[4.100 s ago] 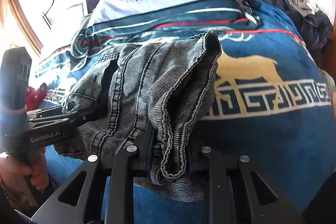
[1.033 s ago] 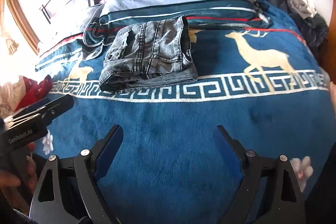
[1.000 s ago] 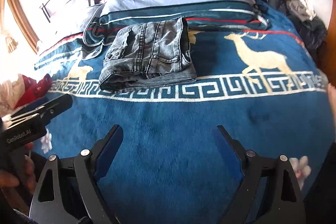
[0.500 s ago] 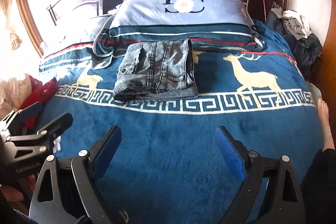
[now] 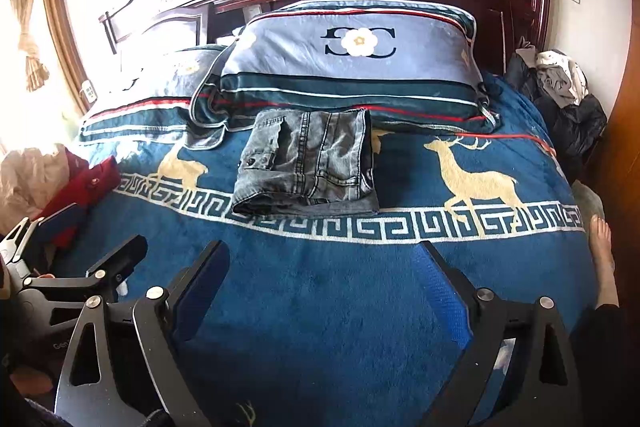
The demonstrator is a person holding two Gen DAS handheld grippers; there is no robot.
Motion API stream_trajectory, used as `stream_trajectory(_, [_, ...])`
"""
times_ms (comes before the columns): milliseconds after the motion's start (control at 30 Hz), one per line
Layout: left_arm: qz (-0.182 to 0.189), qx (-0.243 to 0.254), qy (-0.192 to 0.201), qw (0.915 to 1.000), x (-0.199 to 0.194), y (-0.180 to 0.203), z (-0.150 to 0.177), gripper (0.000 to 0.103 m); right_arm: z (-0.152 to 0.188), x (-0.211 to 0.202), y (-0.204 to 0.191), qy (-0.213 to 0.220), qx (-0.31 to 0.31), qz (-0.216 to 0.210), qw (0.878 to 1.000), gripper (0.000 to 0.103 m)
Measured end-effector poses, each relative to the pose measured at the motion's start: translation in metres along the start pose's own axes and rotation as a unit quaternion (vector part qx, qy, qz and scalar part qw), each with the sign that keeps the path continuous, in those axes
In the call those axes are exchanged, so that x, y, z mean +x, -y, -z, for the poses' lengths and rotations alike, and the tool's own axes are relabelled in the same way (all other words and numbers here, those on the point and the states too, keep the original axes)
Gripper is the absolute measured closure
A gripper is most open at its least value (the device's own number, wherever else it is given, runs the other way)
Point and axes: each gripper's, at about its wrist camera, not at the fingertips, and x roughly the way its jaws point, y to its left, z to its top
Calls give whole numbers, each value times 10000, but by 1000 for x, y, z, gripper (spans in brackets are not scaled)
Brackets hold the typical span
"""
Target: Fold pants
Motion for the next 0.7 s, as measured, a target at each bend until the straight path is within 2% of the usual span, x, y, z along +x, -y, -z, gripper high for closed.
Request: stream_trajectory(700, [-117, 75, 219, 9997, -13, 1, -2, 0, -3, -10, -8, -24, 82, -62, 9999, 10])
